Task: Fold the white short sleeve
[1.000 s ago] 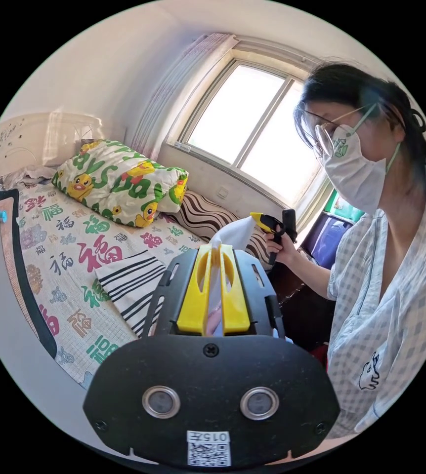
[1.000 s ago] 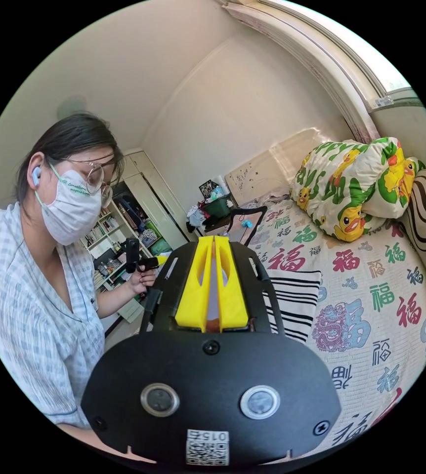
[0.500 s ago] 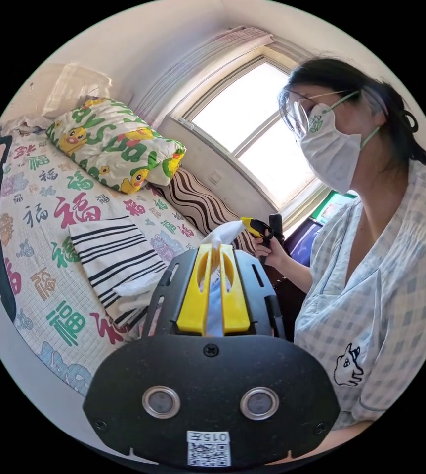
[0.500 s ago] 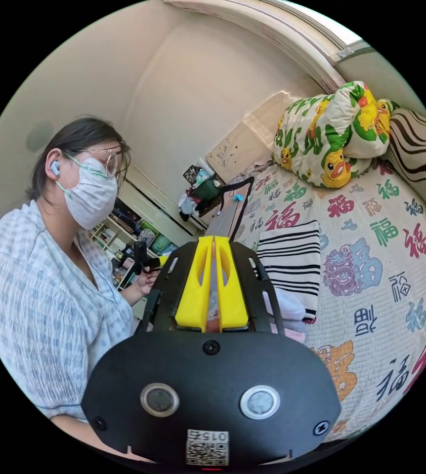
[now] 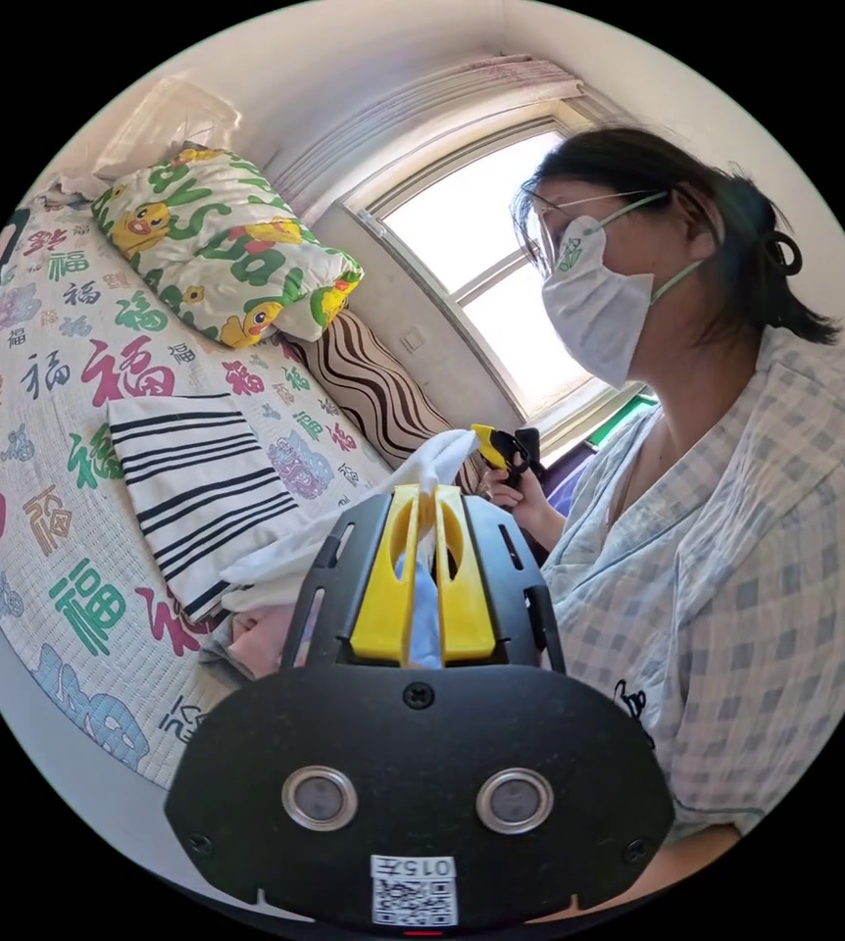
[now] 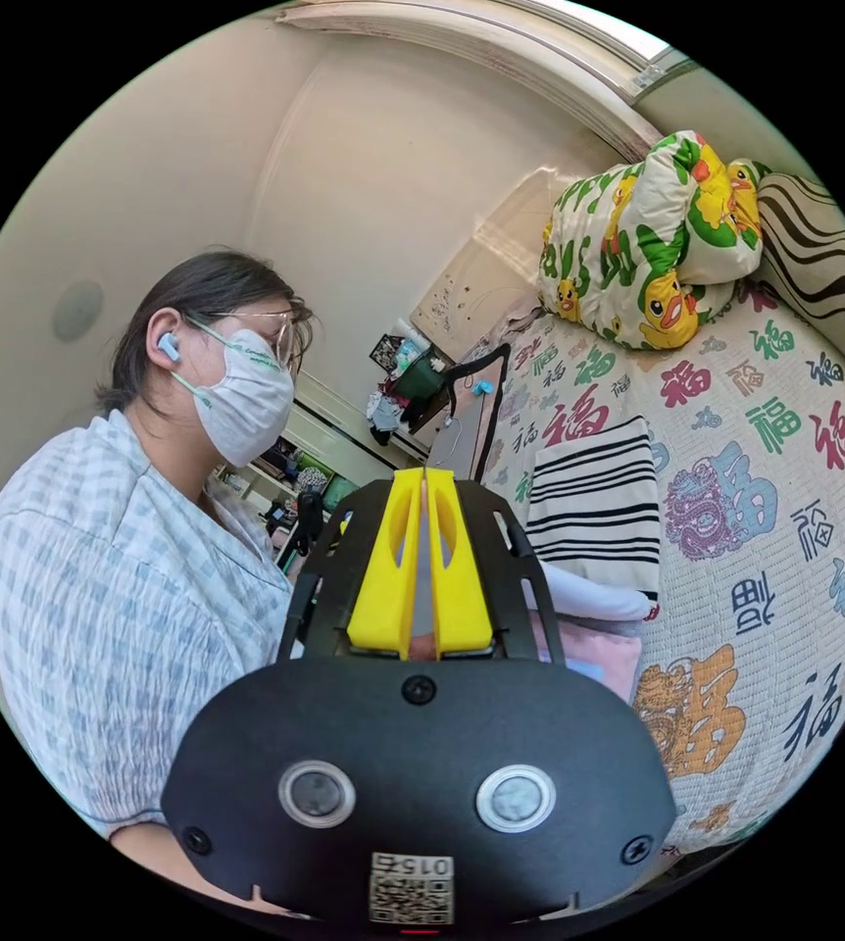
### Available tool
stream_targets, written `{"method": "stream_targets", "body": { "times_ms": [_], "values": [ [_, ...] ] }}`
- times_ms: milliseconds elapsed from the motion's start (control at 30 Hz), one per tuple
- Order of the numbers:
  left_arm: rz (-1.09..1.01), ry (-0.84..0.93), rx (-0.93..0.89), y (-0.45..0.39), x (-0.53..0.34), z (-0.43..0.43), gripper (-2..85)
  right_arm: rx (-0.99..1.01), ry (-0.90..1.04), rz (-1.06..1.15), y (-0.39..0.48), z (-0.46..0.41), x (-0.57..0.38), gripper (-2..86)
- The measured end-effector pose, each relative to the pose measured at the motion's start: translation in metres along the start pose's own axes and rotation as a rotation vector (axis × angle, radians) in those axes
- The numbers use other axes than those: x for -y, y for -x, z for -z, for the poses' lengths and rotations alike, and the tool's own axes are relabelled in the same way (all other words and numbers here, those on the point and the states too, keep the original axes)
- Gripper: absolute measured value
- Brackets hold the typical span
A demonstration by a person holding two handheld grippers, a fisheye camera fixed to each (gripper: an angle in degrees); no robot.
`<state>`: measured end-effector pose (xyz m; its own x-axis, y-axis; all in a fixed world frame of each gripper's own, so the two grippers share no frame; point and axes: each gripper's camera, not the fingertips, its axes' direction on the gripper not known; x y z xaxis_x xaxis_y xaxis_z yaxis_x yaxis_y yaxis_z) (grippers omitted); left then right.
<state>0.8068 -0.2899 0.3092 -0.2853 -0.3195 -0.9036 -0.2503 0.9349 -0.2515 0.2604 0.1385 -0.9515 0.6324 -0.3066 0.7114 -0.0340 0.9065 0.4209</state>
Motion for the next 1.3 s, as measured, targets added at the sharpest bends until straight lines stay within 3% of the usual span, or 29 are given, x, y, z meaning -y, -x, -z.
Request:
{"method": "stream_targets", "body": {
  "times_ms": [367, 633, 833, 1000, 1300],
  "values": [
    [-0.037, -0.050, 0.044, 0.001, -0.009, -0.050, 0.8, -0.003, 0.018, 0.028, -0.014, -0.014, 0.074, -0.3],
    [-0.035, -0.090, 0.073, 0.078, 0.030, -0.093, 0.8, -0.039, 0.065, 0.100, -0.074, -0.077, 0.177, -0.3],
    [0.195, -0.037, 0.002, 0.199, 0.069, -0.146, 0.9, -0.148, 0.122, 0.037, -0.155, -0.142, 0.246, -0.3],
    [0.378, -0.019, 0.048, 0.281, 0.077, -0.185, 0.9, -0.230, 0.191, -0.079, -0.223, -0.197, 0.285, -0.3],
    [0.434, 0.051, 0.147, 0.307, 0.080, -0.215, 1.4, -0.406, 0.315, -0.106, -0.276, -0.277, 0.335, -0.1]
  ]
}}
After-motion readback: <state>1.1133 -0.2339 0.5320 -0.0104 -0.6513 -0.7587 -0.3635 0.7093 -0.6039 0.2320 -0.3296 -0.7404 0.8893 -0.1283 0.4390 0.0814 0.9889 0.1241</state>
